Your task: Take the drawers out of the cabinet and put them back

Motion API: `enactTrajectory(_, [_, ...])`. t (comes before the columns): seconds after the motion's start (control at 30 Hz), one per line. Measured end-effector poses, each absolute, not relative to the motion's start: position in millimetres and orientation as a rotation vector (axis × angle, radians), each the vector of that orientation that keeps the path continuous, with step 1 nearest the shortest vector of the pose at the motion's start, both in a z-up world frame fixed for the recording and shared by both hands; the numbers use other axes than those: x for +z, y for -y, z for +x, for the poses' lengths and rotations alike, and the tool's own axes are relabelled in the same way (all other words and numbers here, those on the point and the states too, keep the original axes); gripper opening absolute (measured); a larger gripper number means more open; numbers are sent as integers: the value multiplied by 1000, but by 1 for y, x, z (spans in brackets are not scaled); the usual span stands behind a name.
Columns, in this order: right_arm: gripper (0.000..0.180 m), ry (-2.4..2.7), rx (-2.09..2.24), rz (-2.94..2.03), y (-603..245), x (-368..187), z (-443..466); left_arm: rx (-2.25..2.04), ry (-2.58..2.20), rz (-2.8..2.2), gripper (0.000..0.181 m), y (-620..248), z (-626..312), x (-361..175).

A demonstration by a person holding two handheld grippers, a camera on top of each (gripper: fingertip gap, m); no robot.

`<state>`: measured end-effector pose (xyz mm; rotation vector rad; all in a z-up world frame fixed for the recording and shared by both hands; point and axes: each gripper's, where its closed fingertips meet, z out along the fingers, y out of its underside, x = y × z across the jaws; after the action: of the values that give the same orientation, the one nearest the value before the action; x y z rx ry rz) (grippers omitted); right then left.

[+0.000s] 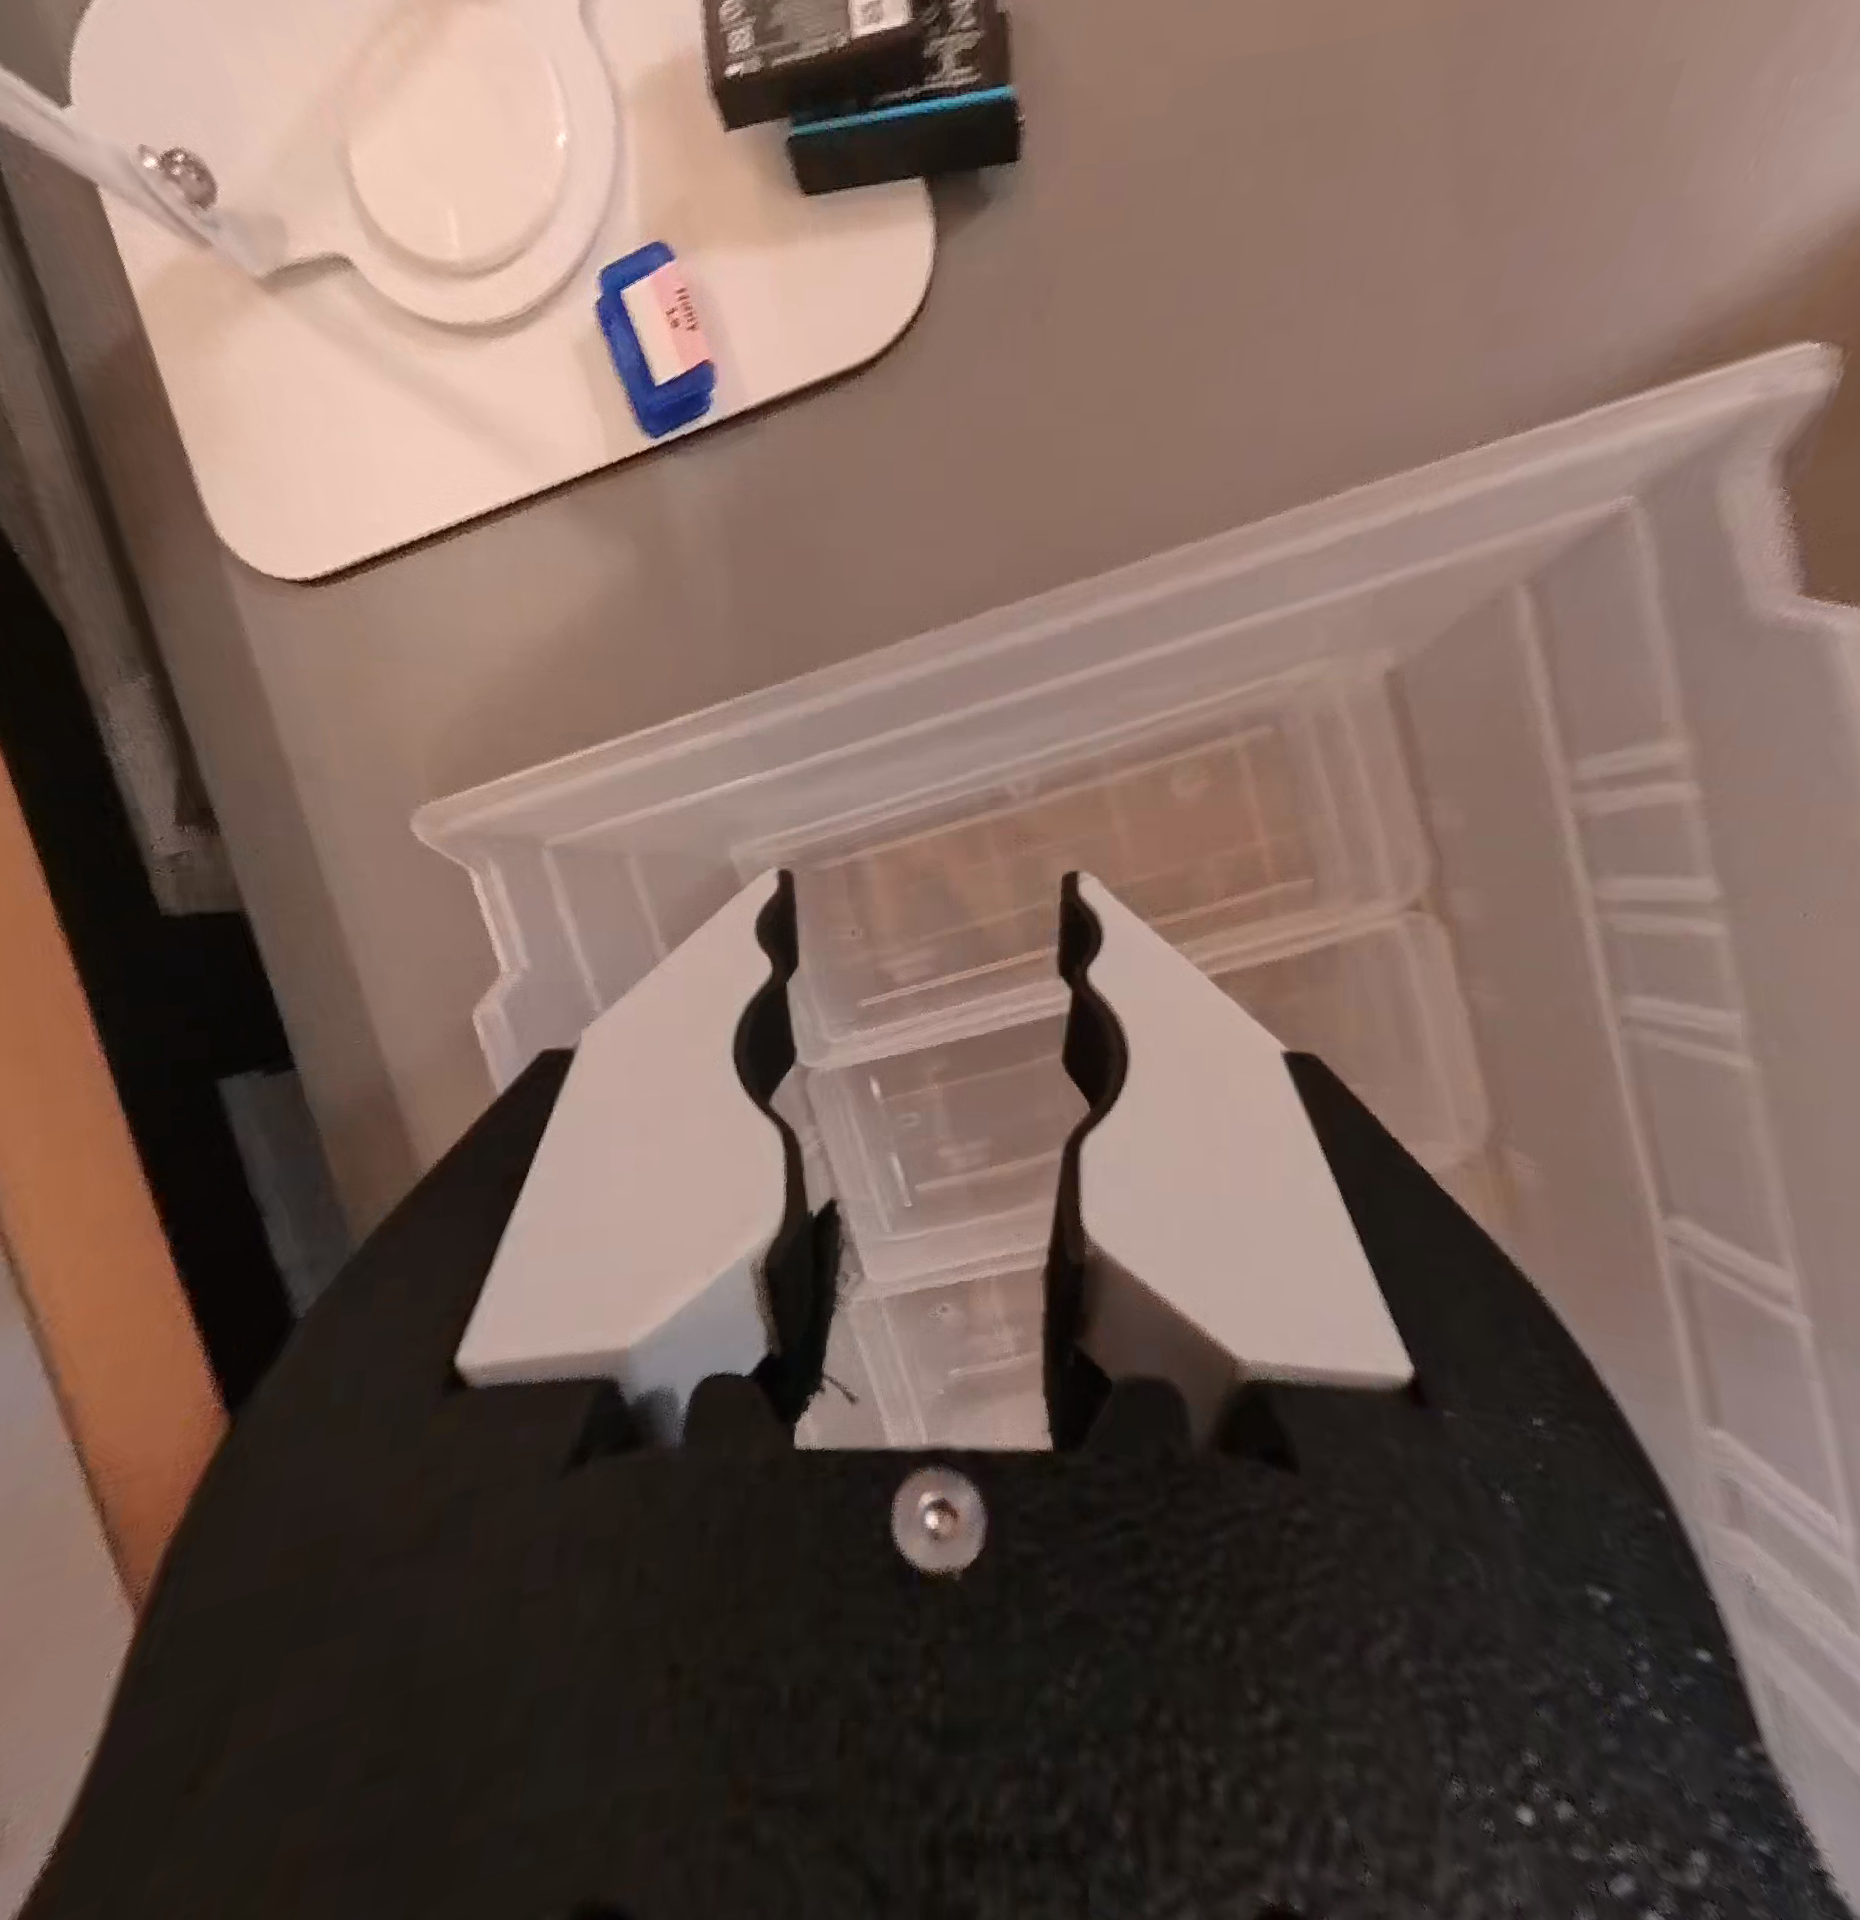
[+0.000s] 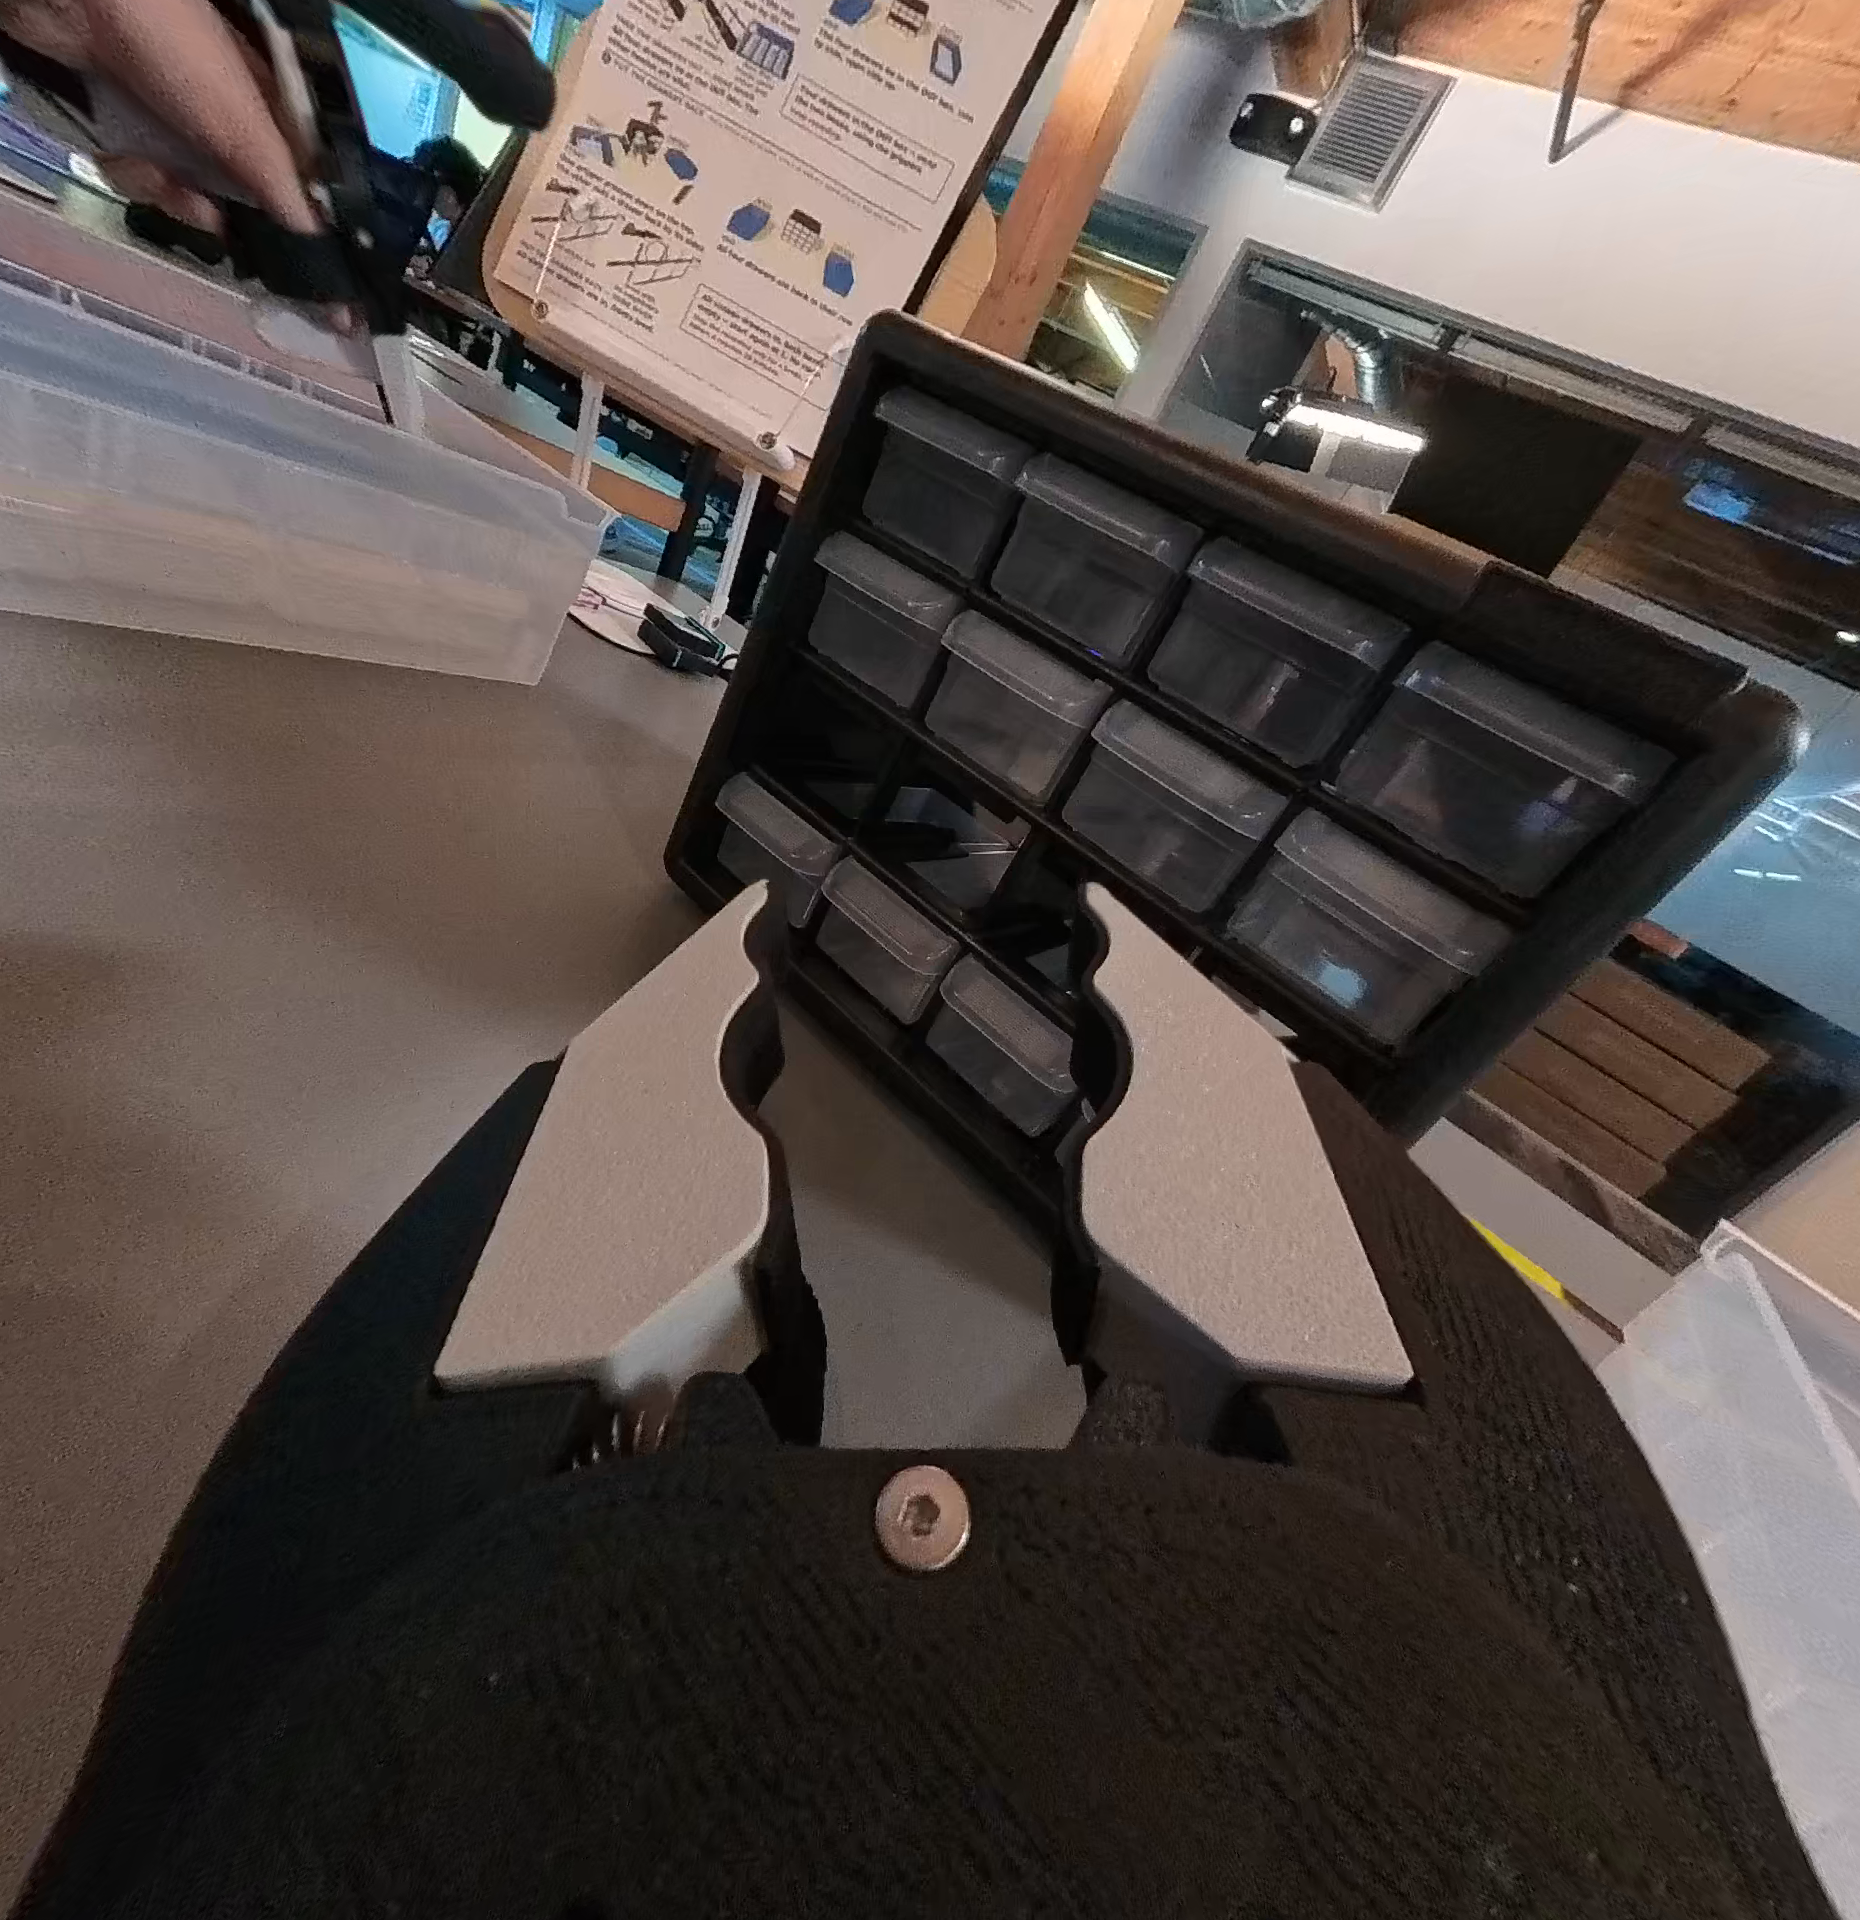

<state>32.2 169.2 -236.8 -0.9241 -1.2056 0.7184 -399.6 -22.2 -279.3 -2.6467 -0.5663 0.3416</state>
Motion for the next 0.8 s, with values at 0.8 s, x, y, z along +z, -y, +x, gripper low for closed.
enactTrajectory(0.8, [53, 1195, 746, -948, -172, -237, 31, -254, 568, -2645, 53, -39, -330, -322])
